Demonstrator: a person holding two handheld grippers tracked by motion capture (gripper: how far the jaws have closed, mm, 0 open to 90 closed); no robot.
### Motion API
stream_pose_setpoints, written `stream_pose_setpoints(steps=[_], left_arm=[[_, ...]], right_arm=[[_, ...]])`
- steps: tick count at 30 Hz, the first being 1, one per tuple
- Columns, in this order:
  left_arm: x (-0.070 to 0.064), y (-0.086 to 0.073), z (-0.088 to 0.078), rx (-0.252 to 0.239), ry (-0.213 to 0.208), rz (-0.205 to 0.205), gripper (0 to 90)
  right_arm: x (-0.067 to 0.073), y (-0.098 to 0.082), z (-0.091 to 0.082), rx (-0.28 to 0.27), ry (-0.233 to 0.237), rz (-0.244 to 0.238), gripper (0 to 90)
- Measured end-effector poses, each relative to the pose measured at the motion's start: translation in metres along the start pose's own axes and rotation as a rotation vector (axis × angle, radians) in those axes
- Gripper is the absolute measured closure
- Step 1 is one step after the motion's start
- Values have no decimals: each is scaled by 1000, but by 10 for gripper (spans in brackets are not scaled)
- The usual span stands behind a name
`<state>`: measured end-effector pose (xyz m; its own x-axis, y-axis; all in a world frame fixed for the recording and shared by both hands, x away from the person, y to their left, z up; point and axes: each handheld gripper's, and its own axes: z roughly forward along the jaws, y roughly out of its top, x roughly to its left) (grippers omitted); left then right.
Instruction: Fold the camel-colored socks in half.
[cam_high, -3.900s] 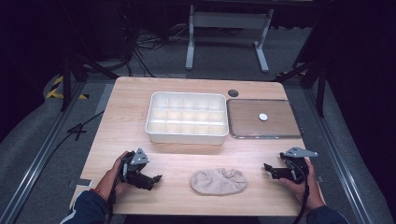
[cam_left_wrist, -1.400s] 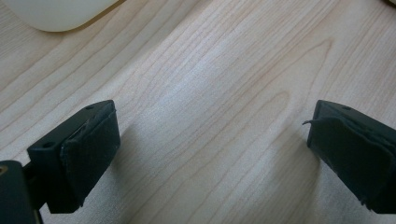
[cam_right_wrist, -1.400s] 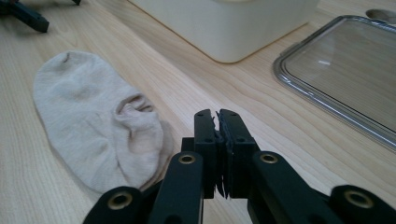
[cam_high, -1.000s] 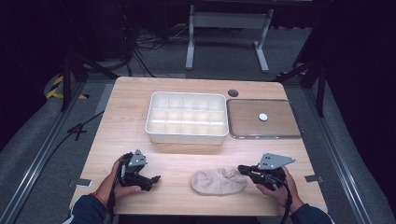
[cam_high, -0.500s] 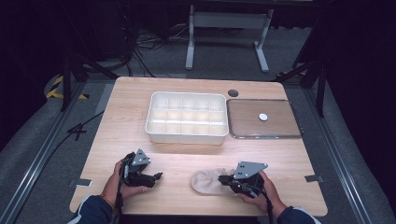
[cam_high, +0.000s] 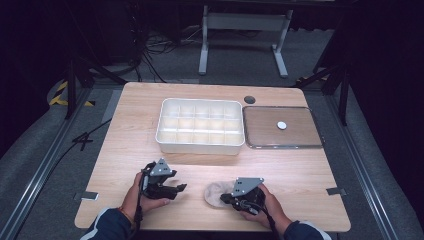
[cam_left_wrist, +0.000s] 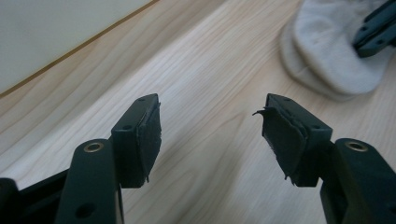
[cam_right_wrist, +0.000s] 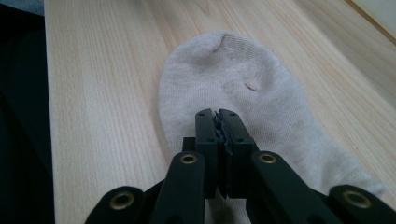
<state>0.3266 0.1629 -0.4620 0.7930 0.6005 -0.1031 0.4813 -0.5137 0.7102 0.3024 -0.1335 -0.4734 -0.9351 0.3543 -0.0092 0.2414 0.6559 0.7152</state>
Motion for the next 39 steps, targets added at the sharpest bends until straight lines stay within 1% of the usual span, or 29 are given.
stream_pose_setpoints(steps=[1, 3, 5, 6, 9, 10, 11, 12, 14, 16, 17, 18, 19, 21, 23, 25, 26, 27, 28, 29, 30, 31, 32, 34, 37, 38, 39], left_arm=[[-4, 4, 3, -12, -11, -5, 377], [-9, 12, 9, -34, -29, -33, 367], [-12, 18, 13, -46, -37, -36, 352], [-14, 21, 16, -48, -49, -39, 351], [-19, 28, 26, -40, -58, -25, 347], [-20, 29, 28, -41, -64, -30, 346], [-22, 30, 31, -29, -70, -30, 346], [-23, 31, 34, -17, -69, -12, 346], [-26, 32, 40, -9, -71, 7, 347], [-29, 33, 44, 6, -71, 8, 347], [-30, 33, 45, 14, -69, 19, 347], [-31, 33, 48, 36, -60, 42, 348], [-33, 33, 52, 50, -61, 40, 351], [-34, 33, 57, 71, -46, 67, 357], [-36, 33, 59, 68, -39, 77, 357], [-37, 34, 59, 70, -32, 81, 358], [-38, 33, 59, 66, -31, 79, 359], [-38, 33, 59, 68, -26, 82, 360], [-39, 33, 58, 73, -23, 87, 365], [-39, 33, 58, 71, -16, 89, 372], [-40, 33, 58, 70, -21, 87, 383], [-40, 33, 58, 70, -28, 86, 401], [-41, 33, 58, 71, -26, 83, 419], [-41, 33, 58, 65, -29, 70, 437], [-39, 33, 56, 67, -52, 63, 542], [-38, 33, 56, 66, -54, 62, 570], [-38, 33, 56, 64, -64, 50, 599]], right_arm=[[-1, 1, 1, -3, 11, 8, 878], [-3, 1, 4, -11, 9, 21, 880], [-3, 3, 6, -13, 8, 17, 880], [-3, 4, 6, -12, 7, 13, 880], [-4, 6, 9, -15, 1, 7, 880], [-4, 6, 9, -16, -1, 6, 880], [-4, 6, 9, -16, -2, 6, 880], [-3, 5, 9, -16, -4, 2, 881], [-2, 5, 9, -17, -9, -7, 880], [-2, 5, 9, -17, -12, -8, 880], [-2, 5, 9, -18, -13, -6, 881], [-2, 5, 9, -21, -13, -4, 880], [-3, 4, 9, -22, -14, -2, 880], [-3, 4, 9, -26, -11, 0, 880], [-3, 4, 8, -28, -9, 5, 880], [-2, 4, 8, -22, -22, -2, 868], [-2, 4, 7, -20, -32, -3, 840], [-2, 4, 6, -22, -49, 1, 831], [-3, 4, 3, -37, -66, 7, 835], [-5, 4, 0, -55, -79, 16, 841], [-8, 5, -2, -67, -94, 29, 847], [-10, 5, -4, -70, -96, 44, 848], [-12, 4, -2, -60, -100, 48, 848], [-13, 1, 2, -24, -114, 42, 846], [-14, 1, 5, -16, -121, 22, 838], [-14, 1, 5, -18, -123, 24, 839], [-15, 1, 6, -20, -122, 25, 840]])
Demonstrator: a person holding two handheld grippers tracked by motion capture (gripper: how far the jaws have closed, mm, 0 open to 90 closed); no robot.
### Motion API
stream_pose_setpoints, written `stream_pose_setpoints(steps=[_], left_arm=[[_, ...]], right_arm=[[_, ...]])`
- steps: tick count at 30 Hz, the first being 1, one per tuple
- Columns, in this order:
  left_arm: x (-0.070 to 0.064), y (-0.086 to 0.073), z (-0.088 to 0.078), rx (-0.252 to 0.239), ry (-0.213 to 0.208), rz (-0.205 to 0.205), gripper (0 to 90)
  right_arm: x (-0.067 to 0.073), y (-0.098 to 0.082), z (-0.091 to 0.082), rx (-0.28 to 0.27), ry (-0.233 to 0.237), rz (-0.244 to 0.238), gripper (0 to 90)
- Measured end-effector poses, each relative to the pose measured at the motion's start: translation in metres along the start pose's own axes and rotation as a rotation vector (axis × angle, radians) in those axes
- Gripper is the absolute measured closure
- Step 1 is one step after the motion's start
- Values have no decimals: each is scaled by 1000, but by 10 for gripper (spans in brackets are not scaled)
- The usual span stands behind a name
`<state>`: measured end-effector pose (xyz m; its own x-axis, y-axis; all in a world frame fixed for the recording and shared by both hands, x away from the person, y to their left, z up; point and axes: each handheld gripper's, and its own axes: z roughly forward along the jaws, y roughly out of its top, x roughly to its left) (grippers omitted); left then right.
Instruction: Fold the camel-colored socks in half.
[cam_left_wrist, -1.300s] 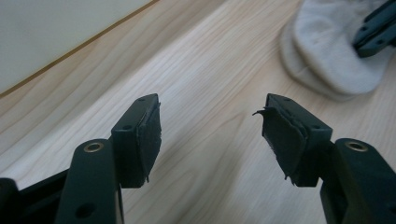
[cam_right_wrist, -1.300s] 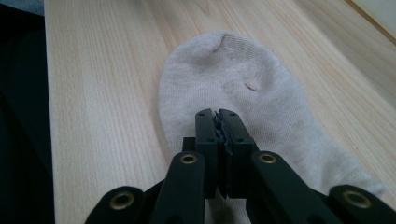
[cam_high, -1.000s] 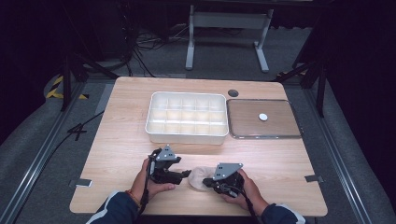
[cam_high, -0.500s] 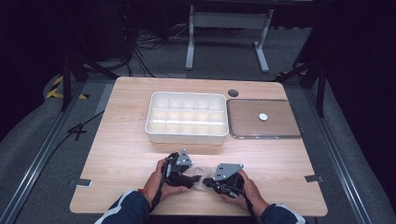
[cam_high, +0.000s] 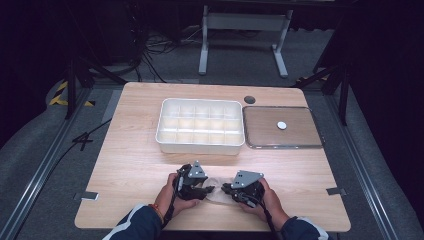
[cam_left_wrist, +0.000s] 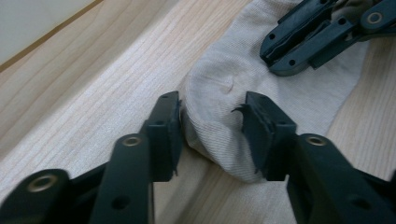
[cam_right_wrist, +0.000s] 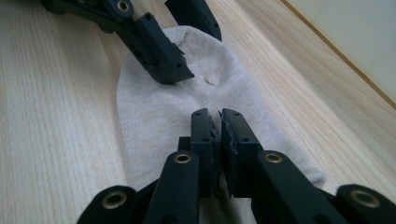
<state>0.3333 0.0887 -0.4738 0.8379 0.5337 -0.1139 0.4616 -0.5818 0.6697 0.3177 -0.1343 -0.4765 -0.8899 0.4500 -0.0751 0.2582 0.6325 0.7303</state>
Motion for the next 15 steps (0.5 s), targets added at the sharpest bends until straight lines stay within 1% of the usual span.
stream_pose_setpoints(steps=[3, 5, 6, 7, 8, 9, 10, 11, 12, 14, 15], left_arm=[[2, 0, 0, -1, -16, -12, 674], [3, -1, 1, -8, -38, -18, 740], [3, -1, 1, -8, -38, -18, 758], [3, 0, 1, -10, -42, -10, 758], [2, 0, 1, -14, -44, -15, 789], [0, 0, 0, -6, -40, 1, 801], [0, 0, 0, -6, -40, 1, 808], [0, 1, -1, -7, -37, 16, 808], [-1, 1, -2, -7, -35, 21, 813], [-3, 1, -4, -39, -33, 42, 816], [-4, 1, -5, -54, -21, 44, 816]], right_arm=[[1, 0, 0, 3, -2, -7, 841], [0, 0, 0, 0, 3, -5, 841], [0, 0, 0, 0, 3, -5, 841], [0, 0, 0, 0, 6, -3, 841], [0, 0, 0, -1, 5, -2, 841], [0, 0, 0, 0, 6, -4, 841], [0, 0, 0, 0, 6, -4, 841], [0, 0, 0, 2, 3, -6, 841], [0, 0, 0, 2, 3, -7, 841], [-1, 1, 1, 4, 5, -5, 841], [-1, 1, 1, 4, 4, -4, 841]])
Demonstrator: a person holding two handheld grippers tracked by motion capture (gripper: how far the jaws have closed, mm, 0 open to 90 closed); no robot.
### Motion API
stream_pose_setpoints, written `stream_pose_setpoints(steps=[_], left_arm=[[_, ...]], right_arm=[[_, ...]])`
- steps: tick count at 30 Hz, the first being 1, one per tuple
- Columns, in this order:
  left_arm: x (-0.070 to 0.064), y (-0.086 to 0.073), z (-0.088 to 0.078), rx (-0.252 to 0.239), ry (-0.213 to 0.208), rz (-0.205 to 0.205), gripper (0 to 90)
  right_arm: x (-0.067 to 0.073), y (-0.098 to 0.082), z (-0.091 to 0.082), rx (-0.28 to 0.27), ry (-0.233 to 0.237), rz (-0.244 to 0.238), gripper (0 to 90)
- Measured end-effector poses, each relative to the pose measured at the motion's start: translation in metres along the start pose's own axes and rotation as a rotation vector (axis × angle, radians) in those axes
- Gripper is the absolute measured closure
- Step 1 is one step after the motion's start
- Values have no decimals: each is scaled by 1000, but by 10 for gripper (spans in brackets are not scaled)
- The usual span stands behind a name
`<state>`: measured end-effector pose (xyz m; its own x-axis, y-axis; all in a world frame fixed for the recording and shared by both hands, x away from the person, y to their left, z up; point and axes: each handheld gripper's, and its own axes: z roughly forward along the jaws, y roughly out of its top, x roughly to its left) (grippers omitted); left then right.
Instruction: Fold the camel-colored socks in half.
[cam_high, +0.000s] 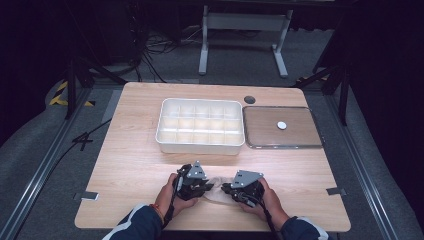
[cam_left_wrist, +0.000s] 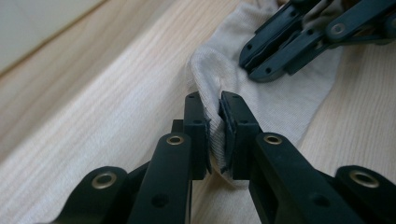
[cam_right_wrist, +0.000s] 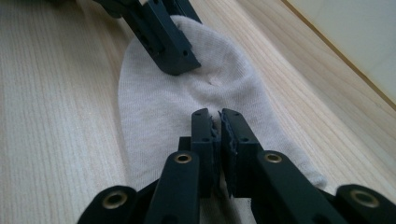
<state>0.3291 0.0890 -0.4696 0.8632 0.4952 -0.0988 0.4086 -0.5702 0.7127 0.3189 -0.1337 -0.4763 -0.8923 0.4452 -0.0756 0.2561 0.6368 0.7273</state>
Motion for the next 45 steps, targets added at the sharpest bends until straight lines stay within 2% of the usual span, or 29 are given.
stream_pose_setpoints(steps=[2, 5, 7, 11, 13, 15, 19, 23, 27, 30, 34, 35, 38, 41, 45], left_arm=[[-1, 1, -1, -26, 23, 11, 821], [-1, 2, -2, -40, 26, 21, 822], [-1, 3, -4, -60, 20, 5, 822], [-2, 4, -8, -90, 17, 8, 821], [-4, 5, -9, -104, 5, 33, 821], [-6, 7, -9, -111, 6, 47, 824], [-6, 9, -7, -111, 12, 48, 824], [-5, 10, -3, -119, 17, 25, 824], [-6, 10, -2, -114, 31, 31, 824], [-5, 9, -3, -111, 32, 21, 824], [-5, 9, -5, -107, 35, 21, 824], [-5, 9, -6, -104, 36, 23, 824], [-5, 9, -6, -97, 38, 24, 821], [-4, 10, -5, -104, 36, 20, 818], [-6, 11, -4, -108, 38, 32, 813]], right_arm=[[0, 1, 1, 3, -8, 1, 842], [-1, 2, 2, 5, -15, -2, 842], [-2, 5, 5, 12, -23, -2, 843], [-6, 9, 9, 10, -20, 3, 843], [-7, 11, 11, 10, -27, -2, 843], [-7, 13, 13, 13, -24, -2, 843], [-8, 17, 18, 9, -25, 9, 843], [-7, 19, 22, -3, -37, 29, 842], [-6, 19, 23, -10, -53, 32, 800], [-8, 18, 20, -18, -54, 34, 688], [-13, 17, 2, -50, -37, 21, 644], [-13, 17, 2, -50, -37, 21, 644], [-23, 7, -27, -92, -37, 56, 650], [-30, -2, -33, -82, -37, 85, 670], [-31, -7, -23, -11, -48, 79, 678]])
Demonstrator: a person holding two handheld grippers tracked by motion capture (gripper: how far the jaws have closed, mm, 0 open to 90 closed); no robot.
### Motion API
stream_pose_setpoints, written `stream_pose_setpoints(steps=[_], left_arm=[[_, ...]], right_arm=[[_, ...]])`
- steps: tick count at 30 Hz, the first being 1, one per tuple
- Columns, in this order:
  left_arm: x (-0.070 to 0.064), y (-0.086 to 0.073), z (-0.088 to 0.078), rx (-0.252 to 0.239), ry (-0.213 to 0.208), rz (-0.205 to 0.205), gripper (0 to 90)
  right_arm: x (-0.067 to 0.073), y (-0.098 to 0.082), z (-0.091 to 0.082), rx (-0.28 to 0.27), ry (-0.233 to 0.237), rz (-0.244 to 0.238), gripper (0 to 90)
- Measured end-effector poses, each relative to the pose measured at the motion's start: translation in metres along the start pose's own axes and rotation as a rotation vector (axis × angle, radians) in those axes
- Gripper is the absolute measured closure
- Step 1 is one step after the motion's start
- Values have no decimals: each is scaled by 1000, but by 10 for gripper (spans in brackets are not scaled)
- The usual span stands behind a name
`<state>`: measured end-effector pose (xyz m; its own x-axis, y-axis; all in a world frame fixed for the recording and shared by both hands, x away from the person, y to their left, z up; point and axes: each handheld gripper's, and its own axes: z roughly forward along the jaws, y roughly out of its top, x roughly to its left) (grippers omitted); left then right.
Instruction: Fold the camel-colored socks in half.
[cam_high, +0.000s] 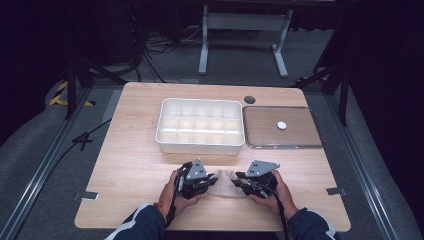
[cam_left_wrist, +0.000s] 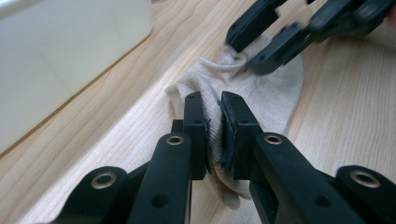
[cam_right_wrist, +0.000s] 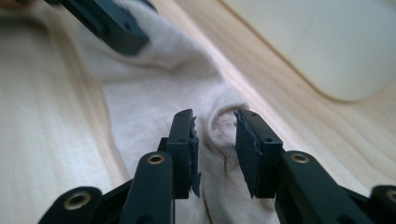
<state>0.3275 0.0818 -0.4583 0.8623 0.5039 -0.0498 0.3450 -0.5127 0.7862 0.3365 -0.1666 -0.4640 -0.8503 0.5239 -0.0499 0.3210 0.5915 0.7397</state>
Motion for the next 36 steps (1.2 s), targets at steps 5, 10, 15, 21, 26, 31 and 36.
stream_pose_setpoints(steps=[5, 10, 15, 21, 26, 31, 36], left_arm=[[-3, 2, 1, -5, -1, 6, 812], [-6, 6, 5, -7, -13, 17, 817], [-9, 9, 11, -2, -16, 20, 819], [-7, 8, 11, -2, -18, 17, 820], [-7, 9, 12, 1, -18, 25, 819], [-8, 11, 13, -4, -21, 13, 820], [-12, 17, 15, -16, -18, 21, 822]], right_arm=[[0, -3, 9, 34, 0, 6, 682], [2, -1, 11, 36, -10, 6, 683], [1, 0, 7, 40, -6, 1, 604], [-12, 0, -21, -16, -25, 41, 576], [-18, -14, -19, 51, -30, 76, 560], [-20, -18, -10, 79, -12, 90, 588], [-21, -18, -9, 77, -1, 95, 593]])
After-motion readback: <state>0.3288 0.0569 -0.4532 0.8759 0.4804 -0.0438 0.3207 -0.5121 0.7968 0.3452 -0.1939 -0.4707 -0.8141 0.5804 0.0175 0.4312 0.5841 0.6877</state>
